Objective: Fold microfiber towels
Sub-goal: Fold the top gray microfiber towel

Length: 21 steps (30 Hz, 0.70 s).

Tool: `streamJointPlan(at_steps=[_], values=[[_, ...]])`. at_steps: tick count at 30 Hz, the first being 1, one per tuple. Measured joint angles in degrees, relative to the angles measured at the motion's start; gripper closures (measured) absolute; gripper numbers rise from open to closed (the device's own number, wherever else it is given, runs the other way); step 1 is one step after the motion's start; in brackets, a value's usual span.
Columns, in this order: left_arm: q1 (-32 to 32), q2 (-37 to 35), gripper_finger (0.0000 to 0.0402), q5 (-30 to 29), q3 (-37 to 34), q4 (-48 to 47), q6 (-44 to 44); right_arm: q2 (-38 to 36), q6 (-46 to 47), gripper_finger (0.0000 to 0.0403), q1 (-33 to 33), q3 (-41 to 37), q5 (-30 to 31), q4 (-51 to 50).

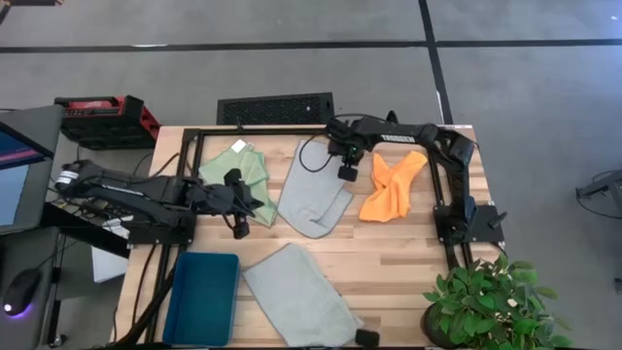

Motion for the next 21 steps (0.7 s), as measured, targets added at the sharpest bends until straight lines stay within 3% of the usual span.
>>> streamJointPlan(at_steps=[10, 18, 21], values=[[1.71, 8.12, 0.0322, -3.56, 0.00, 6.39, 6.57, -8.97, 2.08, 0.0399, 10.06, 0.00, -0.01, -2.95], [4.49, 18.36, 0.0276, -3.47, 0.00, 19.04, 27.40, -11.25, 3.93, 0.0401, 18.17, 0.00, -0.01, -3.52], [5.77, 21.42, 0.0274, -6.40, 0.00, 21.22, 32.40, -11.25, 5.03, 0.0398, 20.15, 0.00, -0.03, -3.65]])
